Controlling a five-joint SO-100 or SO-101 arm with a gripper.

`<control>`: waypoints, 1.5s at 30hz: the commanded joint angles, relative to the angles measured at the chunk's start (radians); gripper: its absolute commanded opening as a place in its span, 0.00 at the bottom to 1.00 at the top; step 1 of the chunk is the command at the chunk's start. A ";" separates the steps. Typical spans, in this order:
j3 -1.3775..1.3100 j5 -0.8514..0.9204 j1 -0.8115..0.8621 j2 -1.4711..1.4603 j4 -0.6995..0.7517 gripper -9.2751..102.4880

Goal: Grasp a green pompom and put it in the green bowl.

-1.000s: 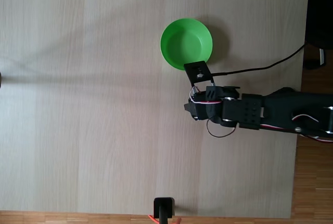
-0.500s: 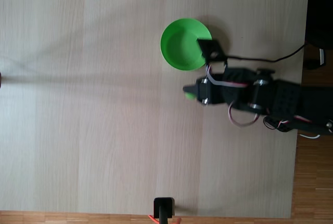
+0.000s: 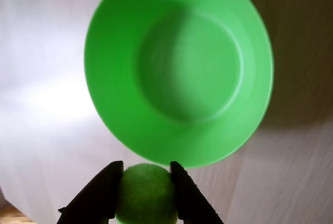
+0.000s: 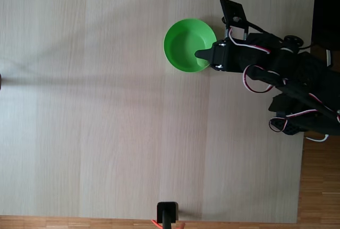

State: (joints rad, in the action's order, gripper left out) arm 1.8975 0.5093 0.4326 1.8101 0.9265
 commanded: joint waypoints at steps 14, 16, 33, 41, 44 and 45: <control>-0.034 0.005 -0.005 0.018 0.003 0.41; -0.032 0.005 -0.005 0.020 0.005 0.42; 0.345 -0.037 -0.328 0.445 -0.011 0.28; 0.489 -0.138 -0.391 0.666 -0.012 0.07; 0.565 -0.173 -0.391 0.761 -0.012 0.09; 0.594 -0.187 -0.391 0.795 -0.012 0.08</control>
State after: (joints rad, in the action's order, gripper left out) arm 2.4559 0.3482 0.0476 2.5203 0.9265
